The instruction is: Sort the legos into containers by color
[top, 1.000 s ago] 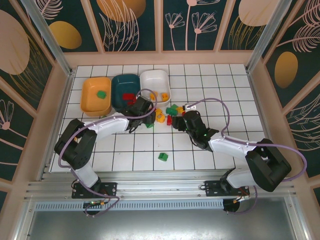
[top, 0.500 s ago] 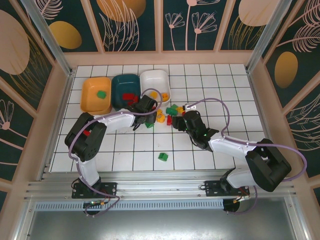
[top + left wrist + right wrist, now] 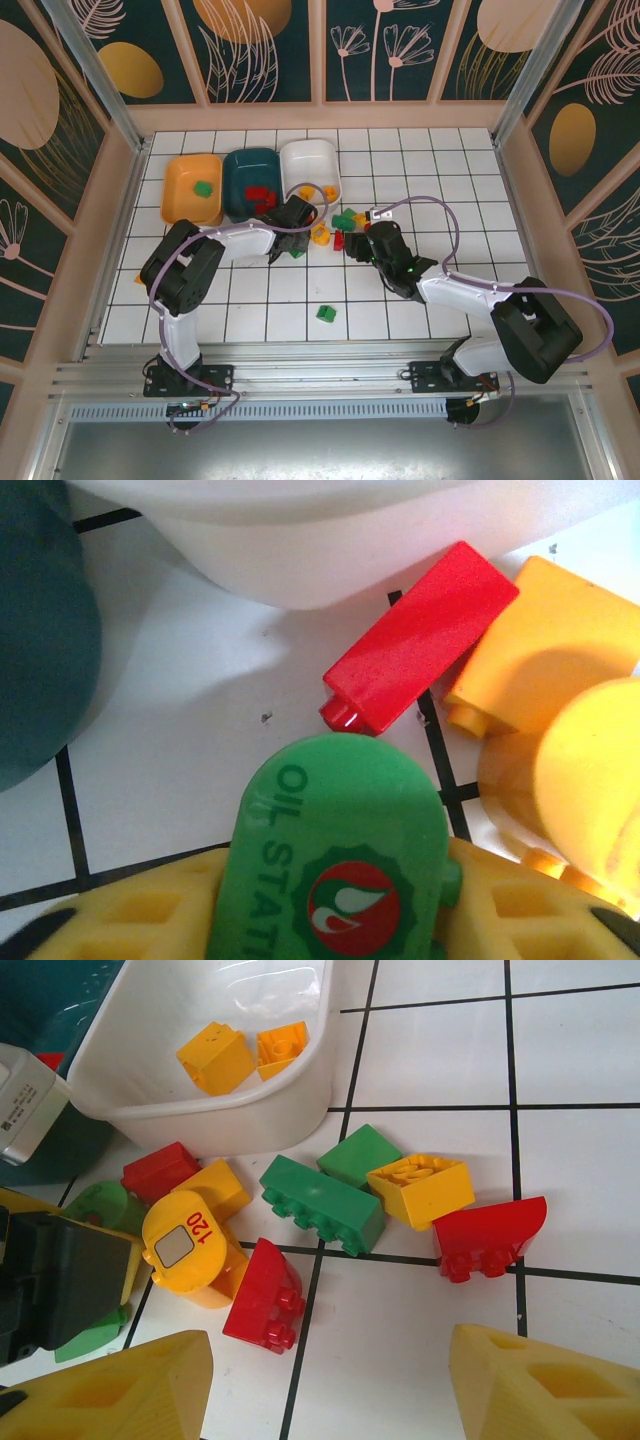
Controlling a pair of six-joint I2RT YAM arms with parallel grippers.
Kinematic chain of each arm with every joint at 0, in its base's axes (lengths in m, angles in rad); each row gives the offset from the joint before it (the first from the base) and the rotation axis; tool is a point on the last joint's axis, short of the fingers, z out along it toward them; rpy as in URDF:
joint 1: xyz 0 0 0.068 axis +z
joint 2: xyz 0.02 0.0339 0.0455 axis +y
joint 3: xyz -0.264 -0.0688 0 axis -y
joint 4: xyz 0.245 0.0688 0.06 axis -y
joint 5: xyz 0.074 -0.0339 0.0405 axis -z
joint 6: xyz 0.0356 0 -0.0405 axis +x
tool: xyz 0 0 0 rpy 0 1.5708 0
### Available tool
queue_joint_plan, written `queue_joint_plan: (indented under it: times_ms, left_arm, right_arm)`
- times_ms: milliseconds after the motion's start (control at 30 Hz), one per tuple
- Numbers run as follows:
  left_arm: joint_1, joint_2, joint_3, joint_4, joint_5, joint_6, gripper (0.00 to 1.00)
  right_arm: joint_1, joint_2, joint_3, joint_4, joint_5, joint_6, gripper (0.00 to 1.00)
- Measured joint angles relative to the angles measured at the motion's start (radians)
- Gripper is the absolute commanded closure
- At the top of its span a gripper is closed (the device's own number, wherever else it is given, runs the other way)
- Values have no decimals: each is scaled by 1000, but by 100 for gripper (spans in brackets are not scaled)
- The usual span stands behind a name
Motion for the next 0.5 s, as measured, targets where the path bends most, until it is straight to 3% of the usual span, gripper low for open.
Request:
queue_joint_plan:
  times_ms: [133,500]
  left_arm:
    - [0,-26,-5,-2,1,-2,73]
    - [5,-290,-48,-25,30,-10,76]
  right_arm:
    - [0,0,0,0,0,0,36]
    - [1,0,0,0,0,0,36]
